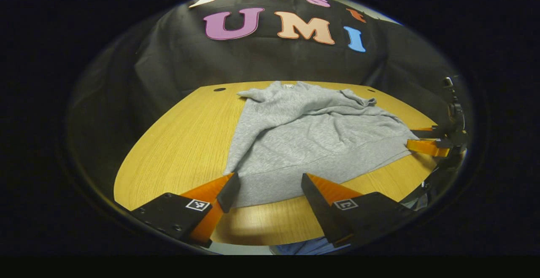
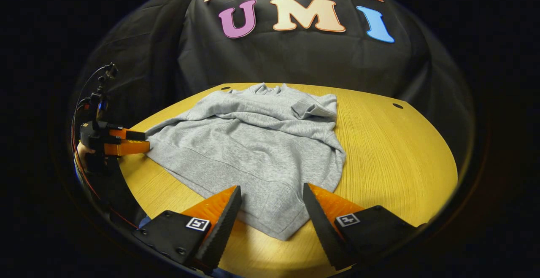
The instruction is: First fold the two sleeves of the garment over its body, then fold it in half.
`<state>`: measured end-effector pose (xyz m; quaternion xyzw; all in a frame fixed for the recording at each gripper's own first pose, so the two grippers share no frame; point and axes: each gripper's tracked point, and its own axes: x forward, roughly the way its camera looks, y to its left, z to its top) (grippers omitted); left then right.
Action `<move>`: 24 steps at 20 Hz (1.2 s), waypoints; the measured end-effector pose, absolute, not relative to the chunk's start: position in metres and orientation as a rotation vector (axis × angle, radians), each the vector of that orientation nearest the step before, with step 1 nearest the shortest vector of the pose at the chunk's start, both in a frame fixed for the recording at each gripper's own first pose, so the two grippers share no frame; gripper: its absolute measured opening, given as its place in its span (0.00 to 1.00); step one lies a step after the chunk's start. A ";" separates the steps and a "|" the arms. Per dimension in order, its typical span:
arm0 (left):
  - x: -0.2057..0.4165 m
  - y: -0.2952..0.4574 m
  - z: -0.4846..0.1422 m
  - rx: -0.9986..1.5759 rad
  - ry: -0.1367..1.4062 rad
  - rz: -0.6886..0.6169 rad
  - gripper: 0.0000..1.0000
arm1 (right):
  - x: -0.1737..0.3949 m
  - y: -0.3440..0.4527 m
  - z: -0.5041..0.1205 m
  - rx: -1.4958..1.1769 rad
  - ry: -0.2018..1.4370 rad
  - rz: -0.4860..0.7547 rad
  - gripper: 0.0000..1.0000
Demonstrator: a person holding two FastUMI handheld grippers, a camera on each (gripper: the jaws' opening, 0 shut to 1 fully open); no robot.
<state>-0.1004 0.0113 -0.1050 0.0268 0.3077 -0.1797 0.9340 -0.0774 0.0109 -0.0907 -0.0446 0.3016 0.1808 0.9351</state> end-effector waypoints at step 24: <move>-0.101 -0.014 -0.087 -0.096 0.600 -0.424 0.00 | -0.088 0.028 -0.066 0.009 0.583 0.355 0.03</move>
